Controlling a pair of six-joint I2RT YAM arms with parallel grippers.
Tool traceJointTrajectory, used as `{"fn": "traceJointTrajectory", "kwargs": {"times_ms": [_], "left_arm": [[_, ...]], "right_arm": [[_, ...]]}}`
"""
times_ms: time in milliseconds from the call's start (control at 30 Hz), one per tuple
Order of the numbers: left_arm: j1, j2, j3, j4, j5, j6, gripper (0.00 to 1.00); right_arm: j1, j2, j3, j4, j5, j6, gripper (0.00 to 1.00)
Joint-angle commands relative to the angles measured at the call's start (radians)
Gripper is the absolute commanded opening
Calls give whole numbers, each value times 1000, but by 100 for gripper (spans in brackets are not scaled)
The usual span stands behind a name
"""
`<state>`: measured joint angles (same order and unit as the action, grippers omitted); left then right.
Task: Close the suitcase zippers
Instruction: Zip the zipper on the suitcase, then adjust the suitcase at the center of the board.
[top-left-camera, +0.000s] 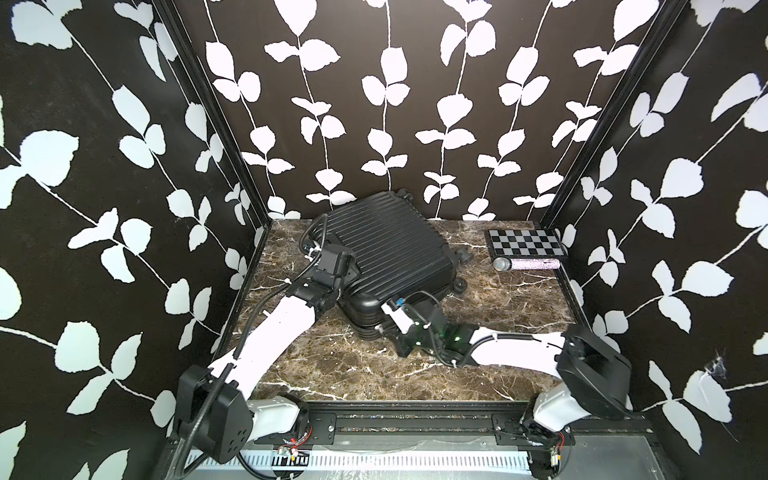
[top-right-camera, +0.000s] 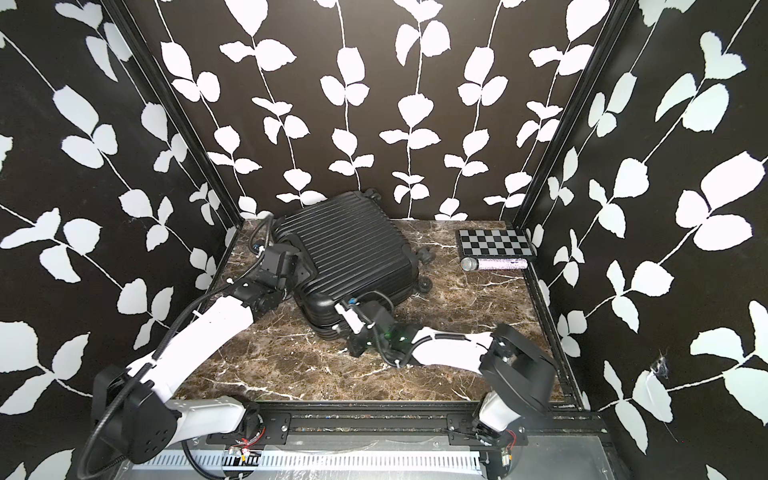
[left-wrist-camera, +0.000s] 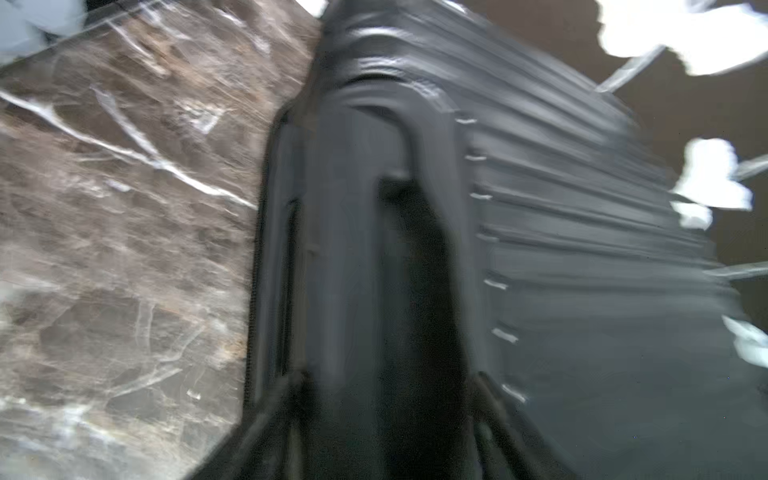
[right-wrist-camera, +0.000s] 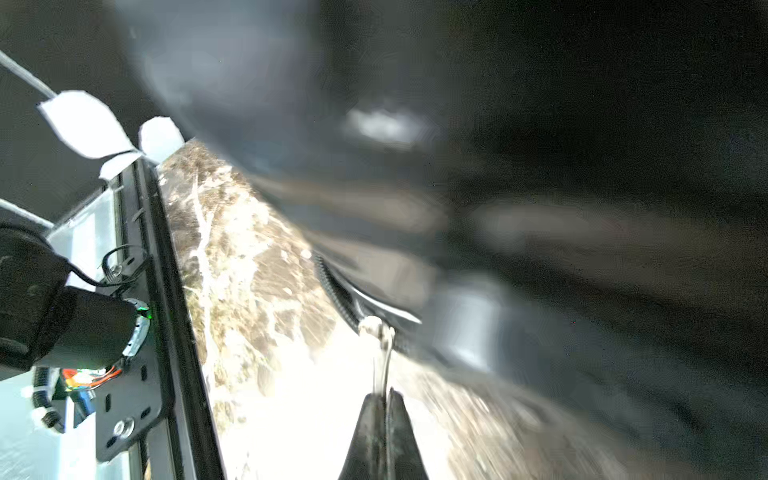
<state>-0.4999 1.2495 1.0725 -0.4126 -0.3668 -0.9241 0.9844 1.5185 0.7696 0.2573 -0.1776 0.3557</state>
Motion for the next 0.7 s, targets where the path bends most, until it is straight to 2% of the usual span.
{"fn": "traceJointTrajectory", "kwargs": {"times_ms": [0, 133, 300, 433, 667], "left_arm": [[-10, -41, 102, -70, 92, 166, 85], [27, 7, 233, -170, 141, 371, 89], [108, 109, 390, -324, 375, 808, 87], [144, 227, 541, -516, 458, 1212, 84], [159, 363, 664, -774, 603, 1880, 82]], "right_arm": [[-73, -73, -73, 20, 35, 14, 0], [-148, -148, -146, -3, 12, -7, 0], [-208, -199, -174, -48, -21, -46, 0], [-236, -208, -171, -71, -47, -57, 0], [-243, -204, -162, -82, -57, -55, 0]]}}
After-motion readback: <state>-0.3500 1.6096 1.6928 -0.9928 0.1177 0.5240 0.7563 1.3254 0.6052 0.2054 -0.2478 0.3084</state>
